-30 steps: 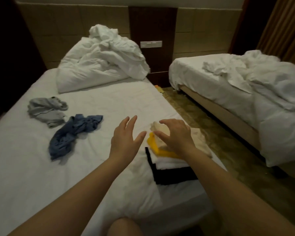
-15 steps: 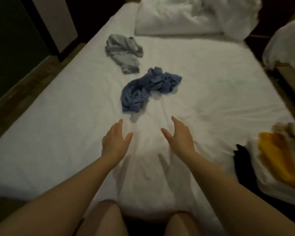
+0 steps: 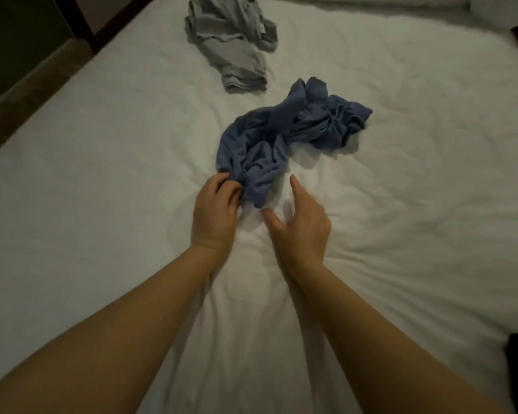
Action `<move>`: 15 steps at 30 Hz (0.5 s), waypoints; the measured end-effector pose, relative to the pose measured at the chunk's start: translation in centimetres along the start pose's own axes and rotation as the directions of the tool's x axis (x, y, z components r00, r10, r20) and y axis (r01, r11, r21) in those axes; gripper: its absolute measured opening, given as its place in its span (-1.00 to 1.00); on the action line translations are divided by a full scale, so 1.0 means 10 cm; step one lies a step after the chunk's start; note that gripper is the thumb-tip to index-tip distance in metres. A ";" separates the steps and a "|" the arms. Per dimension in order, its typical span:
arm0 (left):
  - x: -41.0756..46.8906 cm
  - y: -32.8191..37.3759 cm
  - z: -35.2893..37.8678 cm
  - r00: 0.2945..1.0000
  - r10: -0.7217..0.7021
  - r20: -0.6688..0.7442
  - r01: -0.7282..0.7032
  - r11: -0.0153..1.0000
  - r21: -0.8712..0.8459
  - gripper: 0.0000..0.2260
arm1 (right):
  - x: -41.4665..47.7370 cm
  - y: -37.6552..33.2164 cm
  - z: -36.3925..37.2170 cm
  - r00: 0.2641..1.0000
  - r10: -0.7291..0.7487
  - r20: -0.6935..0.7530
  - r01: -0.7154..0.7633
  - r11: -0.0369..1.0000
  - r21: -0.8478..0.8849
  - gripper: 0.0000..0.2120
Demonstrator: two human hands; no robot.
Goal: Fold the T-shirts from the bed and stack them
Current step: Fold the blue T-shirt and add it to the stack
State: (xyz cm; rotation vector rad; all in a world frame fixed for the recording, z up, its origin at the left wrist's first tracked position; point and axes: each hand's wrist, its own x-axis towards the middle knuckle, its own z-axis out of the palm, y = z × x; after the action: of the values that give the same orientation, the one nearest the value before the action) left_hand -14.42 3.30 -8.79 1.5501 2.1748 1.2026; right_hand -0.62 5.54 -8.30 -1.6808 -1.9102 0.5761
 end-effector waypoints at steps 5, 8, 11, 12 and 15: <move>0.02 0.10 -0.21 0.973 -0.221 0.061 0.225 0.971 -0.078 -0.94 | -0.05 -0.19 -0.19 0.982 0.030 0.186 -0.079 0.962 0.260 -0.25; -0.05 0.31 -0.38 0.959 -0.255 0.124 0.274 0.944 -0.181 -0.91 | -0.16 -0.41 -0.31 0.943 0.077 0.324 -0.236 0.841 0.487 -0.25; -0.32 0.65 -0.60 0.964 -0.237 0.123 0.263 0.926 -0.271 -0.84 | -0.32 -0.58 -0.49 0.949 0.107 0.297 -0.258 0.805 0.534 -0.29; -0.44 0.77 -0.69 0.968 -0.226 0.108 0.248 0.923 -0.295 -0.82 | -0.39 -0.62 -0.56 0.951 0.130 0.280 -0.271 0.786 0.555 -0.31; -0.77 1.08 -1.04 0.969 -0.243 0.044 0.240 0.886 -0.397 -0.76 | -0.67 -0.76 -0.78 0.942 0.174 0.288 -0.325 0.700 0.636 -0.47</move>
State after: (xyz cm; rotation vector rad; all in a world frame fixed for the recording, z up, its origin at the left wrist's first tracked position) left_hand -9.78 -7.24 3.55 1.0733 1.8959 1.4525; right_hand -0.93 -2.39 1.77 -1.4097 -1.3181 1.4188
